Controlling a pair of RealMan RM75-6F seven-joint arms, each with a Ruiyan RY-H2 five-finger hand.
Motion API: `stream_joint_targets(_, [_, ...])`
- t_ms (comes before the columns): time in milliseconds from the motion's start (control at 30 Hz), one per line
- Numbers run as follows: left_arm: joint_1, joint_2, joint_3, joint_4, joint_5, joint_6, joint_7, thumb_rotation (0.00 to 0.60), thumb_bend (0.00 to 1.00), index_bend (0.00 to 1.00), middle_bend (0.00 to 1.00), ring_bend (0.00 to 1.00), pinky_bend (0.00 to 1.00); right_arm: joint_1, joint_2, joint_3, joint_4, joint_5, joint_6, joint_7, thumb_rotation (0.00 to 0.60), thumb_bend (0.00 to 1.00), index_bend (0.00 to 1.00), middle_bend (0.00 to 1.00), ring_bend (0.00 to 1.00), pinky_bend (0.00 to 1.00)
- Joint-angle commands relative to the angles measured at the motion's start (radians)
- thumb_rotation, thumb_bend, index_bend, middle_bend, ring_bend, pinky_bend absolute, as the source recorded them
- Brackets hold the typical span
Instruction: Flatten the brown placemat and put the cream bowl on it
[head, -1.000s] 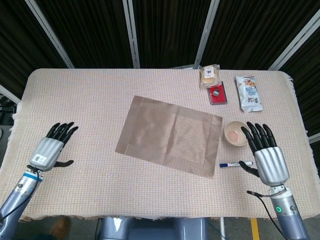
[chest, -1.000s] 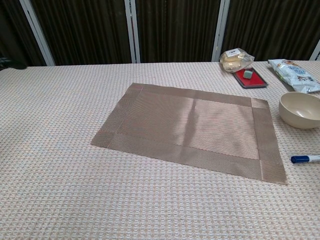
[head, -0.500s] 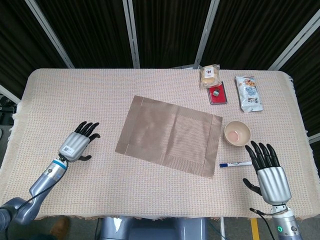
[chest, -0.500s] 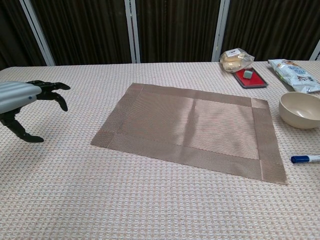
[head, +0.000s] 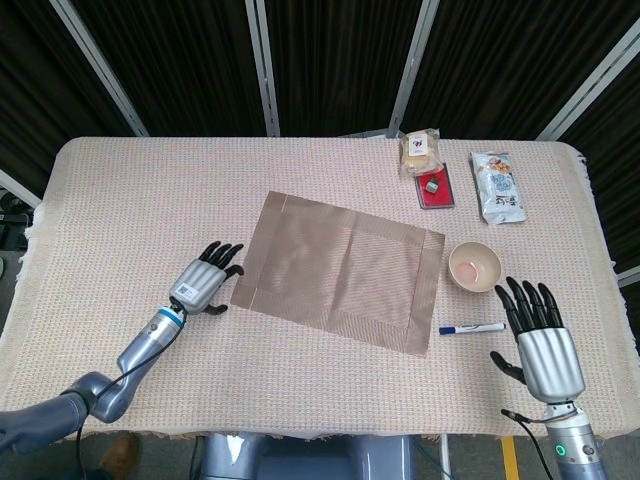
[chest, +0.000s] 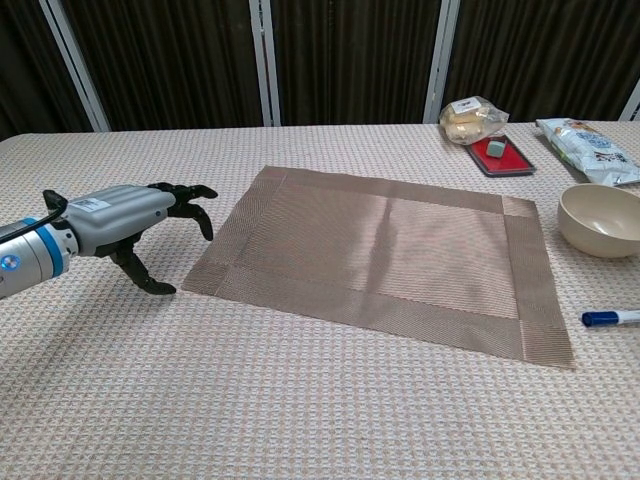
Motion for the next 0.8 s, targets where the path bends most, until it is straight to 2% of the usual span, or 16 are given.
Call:
stream_joint_targets(33, [-0.007,-0.011,0.005,0.01,-0.003,-0.003,0.012,0.6,0.15,0.3,0.0,0.0,0.0,-0.002,0.002,0.002,0.001,-0.001,-0.004,0.004,0.6,0.0,0.0,0.0,0.0,0.0])
stream_joint_targets(400, [-0.032,-0.053,0.005,0.045,-0.033,-0.032,0.025,0.6,0.16,0.31,0.0,0.0,0.0,-0.01,0.008,0.018,0.0,-0.02,-0.003,0.021,0.6,0.0,0.0,0.0,0.0,0.0])
stream_joint_targets(633, [-0.038,-0.056,0.01,0.039,-0.045,-0.035,0.047,0.6,0.36,0.34,0.0,0.0,0.0,-0.015,0.009,0.025,0.01,-0.039,0.002,0.04,0.6,0.0,0.0,0.0,0.0,0.0])
stream_joint_targets(800, [-0.041,-0.053,0.009,0.026,-0.056,-0.039,0.063,0.6,0.44,0.35,0.0,0.0,0.0,-0.017,0.008,0.028,0.013,-0.043,0.001,0.045,0.6,0.0,0.0,0.0,0.0,0.0])
